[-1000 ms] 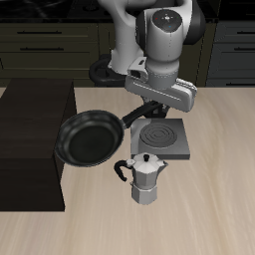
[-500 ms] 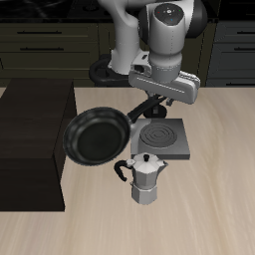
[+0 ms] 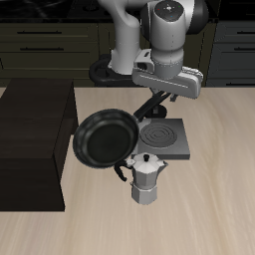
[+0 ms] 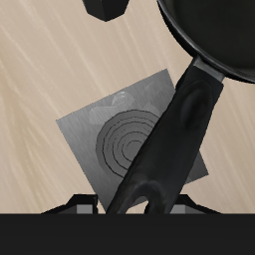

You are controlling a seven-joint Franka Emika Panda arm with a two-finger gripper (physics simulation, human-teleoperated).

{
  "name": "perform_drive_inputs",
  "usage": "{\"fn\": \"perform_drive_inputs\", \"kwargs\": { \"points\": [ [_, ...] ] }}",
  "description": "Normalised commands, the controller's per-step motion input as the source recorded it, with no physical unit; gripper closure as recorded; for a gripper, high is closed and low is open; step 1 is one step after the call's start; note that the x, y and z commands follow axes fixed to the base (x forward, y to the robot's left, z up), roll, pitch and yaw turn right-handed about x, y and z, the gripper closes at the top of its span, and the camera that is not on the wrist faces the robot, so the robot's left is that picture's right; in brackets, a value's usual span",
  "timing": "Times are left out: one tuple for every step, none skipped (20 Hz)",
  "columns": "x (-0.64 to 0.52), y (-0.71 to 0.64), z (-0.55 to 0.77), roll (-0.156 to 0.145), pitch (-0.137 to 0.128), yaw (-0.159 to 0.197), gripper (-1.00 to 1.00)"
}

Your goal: Place the frypan on top of the shelf

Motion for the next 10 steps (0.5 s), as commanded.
{"fn": "perform_drive_inputs", "kwargs": {
  "points": [
    [-0.06, 0.07, -0.04, 0.015, 0.010, -0.006, 1.00],
    [-0.07, 0.09, 0.01, 0.034, 0.020, -0.017, 1.00],
    [-0.09, 0.01, 0.06, 0.001, -0.026, 0.036, 1.00],
    [-0.15, 0.08, 0.08, 0.032, -0.018, 0.009, 1.00],
    [-0.13, 0.05, 0.05, 0.033, 0.003, -0.005, 1.00],
    [-0.14, 0.05, 0.12, 0.036, -0.034, 0.025, 1.00],
    [-0.12, 0.03, 0.05, 0.014, -0.005, -0.007, 1.00],
    [0.02, -0.03, 0.00, 0.000, 0.000, 0.000, 1.00],
    [-0.35, 0.21, 0.21, 0.038, -0.033, 0.044, 1.00],
    [-0.05, -0.01, 0.06, 0.028, -0.012, 0.002, 1.00]
  ]
}}
